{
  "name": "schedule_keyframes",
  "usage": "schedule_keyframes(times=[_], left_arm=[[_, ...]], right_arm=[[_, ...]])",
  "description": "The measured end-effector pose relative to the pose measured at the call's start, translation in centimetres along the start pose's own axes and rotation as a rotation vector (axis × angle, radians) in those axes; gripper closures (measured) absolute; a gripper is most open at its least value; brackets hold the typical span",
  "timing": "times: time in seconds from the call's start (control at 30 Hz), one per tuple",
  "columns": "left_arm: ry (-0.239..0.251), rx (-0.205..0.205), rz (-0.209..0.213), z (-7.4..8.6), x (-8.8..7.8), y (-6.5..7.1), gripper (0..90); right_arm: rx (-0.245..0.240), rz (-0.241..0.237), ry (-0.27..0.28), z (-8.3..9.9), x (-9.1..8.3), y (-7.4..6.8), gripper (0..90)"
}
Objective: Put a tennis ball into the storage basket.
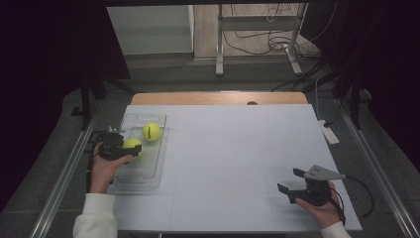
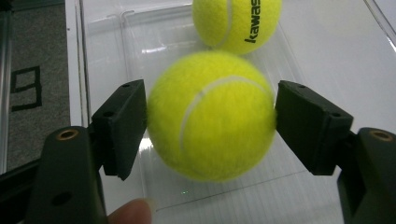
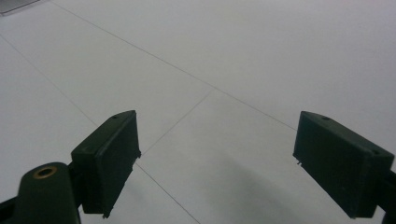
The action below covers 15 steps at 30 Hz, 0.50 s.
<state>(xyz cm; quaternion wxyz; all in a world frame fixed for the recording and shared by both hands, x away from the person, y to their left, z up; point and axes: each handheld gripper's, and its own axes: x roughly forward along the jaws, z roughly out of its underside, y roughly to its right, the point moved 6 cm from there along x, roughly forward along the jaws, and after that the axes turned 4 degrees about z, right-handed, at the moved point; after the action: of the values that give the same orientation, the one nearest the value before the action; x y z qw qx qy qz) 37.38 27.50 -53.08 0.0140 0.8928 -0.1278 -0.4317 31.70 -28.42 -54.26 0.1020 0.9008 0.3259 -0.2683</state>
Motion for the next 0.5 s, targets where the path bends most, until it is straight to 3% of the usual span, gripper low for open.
schedule_keyframes(times=[0.2, 0.5], left_arm=[[0.035, -0.011, 0.024, -0.41, -0.59, -0.01, 16.3], [0.057, 0.003, 0.058, -0.71, -0.88, 0.57, 13.8]], right_arm=[[0.000, -0.002, 0.000, -0.01, 0.02, -0.02, 14.5], [0.000, -0.002, 0.000, -0.01, 0.01, -0.03, 14.5]])
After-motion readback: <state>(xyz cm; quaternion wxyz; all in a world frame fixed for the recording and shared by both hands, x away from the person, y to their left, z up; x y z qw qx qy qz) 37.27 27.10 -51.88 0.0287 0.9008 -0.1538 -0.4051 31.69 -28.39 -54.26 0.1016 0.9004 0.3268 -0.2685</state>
